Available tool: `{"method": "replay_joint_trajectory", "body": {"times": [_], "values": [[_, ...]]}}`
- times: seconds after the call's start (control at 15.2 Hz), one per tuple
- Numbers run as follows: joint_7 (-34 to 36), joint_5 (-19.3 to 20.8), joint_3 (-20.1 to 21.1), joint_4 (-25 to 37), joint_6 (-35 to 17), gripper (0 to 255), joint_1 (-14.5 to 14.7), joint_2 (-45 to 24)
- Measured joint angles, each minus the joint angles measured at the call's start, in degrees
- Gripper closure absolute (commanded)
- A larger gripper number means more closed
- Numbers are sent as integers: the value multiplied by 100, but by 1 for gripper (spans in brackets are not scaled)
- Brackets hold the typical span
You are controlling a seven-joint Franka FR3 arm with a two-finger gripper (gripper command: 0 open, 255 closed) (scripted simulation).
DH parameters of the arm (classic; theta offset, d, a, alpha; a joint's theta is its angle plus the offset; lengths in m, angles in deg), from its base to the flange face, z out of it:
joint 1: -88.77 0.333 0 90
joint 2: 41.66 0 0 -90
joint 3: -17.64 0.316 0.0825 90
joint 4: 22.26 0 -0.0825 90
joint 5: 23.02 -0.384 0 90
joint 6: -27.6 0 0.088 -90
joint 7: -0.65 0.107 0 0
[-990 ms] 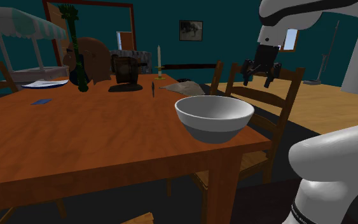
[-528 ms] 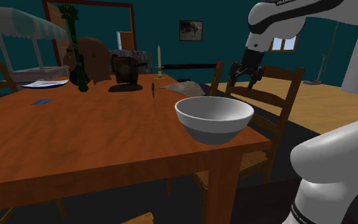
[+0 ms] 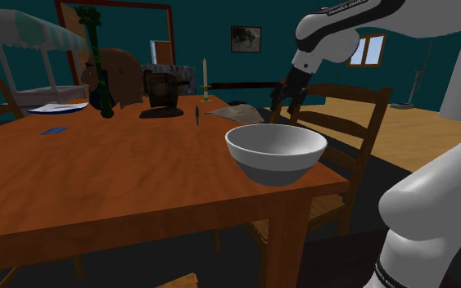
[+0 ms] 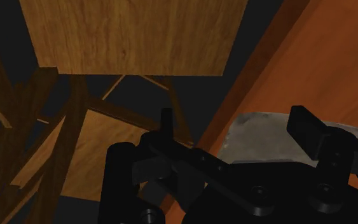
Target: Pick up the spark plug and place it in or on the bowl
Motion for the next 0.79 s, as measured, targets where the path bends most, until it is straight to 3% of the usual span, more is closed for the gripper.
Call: {"method": "replay_joint_trajectory", "body": {"times": [0.79], "values": [[-2448, -1303, -87, 1103, -977, 0, 1168, -1500]]}}
